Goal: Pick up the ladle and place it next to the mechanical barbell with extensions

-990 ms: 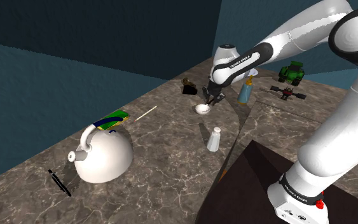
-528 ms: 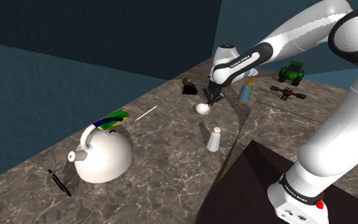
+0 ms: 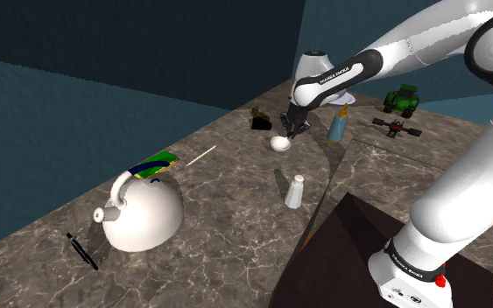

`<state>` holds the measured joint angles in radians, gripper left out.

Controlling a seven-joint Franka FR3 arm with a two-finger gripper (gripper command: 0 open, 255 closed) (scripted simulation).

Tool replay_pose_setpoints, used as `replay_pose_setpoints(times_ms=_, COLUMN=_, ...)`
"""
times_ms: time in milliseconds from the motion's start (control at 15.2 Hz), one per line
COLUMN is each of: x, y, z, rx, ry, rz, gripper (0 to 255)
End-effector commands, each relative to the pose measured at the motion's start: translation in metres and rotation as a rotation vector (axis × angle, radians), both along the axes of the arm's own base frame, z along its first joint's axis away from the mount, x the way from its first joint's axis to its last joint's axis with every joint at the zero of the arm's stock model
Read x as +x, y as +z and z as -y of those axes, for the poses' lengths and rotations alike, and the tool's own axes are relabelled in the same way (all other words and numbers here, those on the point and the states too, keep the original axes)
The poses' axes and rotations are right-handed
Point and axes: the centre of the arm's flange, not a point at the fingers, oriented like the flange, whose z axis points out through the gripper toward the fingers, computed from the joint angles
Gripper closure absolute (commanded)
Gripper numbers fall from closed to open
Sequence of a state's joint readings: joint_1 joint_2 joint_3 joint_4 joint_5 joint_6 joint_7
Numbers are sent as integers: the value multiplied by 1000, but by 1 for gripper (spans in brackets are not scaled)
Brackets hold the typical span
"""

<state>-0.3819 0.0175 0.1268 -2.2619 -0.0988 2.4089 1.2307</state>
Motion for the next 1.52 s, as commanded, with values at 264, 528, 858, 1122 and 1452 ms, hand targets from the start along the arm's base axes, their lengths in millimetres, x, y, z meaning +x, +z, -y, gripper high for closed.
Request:
replay_pose_setpoints(times_ms=264, x=0, y=31, z=-1, rx=0, ry=0, rz=0, gripper=255)
replay_pose_setpoints(times_ms=528, x=0, y=52, z=-1, rx=0, ry=0, rz=0, gripper=255)
replay_pose_setpoints(times_ms=858, x=0, y=78, z=-1, rx=0, ry=0, rz=0, gripper=255)
replay_pose_setpoints(times_ms=1122, x=0, y=99, z=-1, rx=0, ry=0, rz=0, gripper=255)
replay_pose_setpoints(times_ms=1452, x=0, y=126, z=-1, rx=0, ry=0, rz=0, gripper=255)
